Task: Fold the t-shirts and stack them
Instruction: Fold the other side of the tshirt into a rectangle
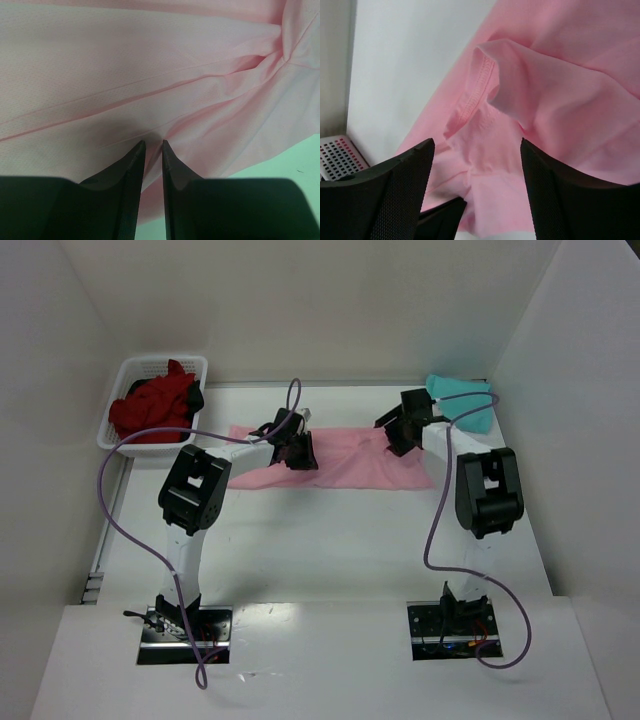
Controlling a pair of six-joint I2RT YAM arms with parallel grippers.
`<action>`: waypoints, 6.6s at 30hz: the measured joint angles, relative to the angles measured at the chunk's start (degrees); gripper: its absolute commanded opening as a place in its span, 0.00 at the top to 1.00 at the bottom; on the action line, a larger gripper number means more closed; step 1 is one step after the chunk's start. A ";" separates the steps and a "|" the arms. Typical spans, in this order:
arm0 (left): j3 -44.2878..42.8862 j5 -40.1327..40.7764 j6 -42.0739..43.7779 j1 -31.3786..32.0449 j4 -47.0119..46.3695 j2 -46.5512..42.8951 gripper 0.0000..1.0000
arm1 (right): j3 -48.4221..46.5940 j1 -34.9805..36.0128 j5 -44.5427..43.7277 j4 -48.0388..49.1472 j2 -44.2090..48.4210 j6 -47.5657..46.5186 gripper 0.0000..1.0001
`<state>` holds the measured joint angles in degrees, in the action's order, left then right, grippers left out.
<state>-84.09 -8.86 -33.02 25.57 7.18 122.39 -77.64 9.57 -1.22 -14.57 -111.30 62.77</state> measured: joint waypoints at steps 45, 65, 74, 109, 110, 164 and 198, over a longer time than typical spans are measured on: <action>0.54 3.15 0.18 -7.07 2.83 -1.92 0.52 | 19.69 -1.83 -4.73 -5.13 17.14 -11.56 0.19; -1.07 4.52 3.27 -8.00 8.31 -4.27 0.38 | 22.78 3.42 -1.49 -6.40 16.24 -19.28 0.40; -1.42 9.62 5.67 -10.19 9.22 -5.20 0.53 | 19.78 3.42 -6.29 -7.62 13.27 -21.32 0.75; -1.42 16.66 6.35 -14.04 10.44 -3.23 0.53 | 19.03 -4.75 -12.94 -13.44 16.41 -22.57 0.46; -1.42 17.09 6.44 -14.13 10.47 -3.23 0.46 | 19.00 -4.75 -12.87 -13.35 16.01 -22.79 0.44; 1.99 18.13 7.54 -20.15 7.84 -6.43 0.85 | 17.61 -7.86 -12.95 -12.44 13.32 -27.96 0.72; 1.09 10.99 13.67 -23.09 7.95 -7.81 0.27 | 14.43 -8.99 -3.94 -8.65 19.12 -32.14 0.05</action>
<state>-83.00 2.13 -19.35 2.48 15.13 114.57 -63.21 0.59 -5.16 -23.22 -92.17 30.63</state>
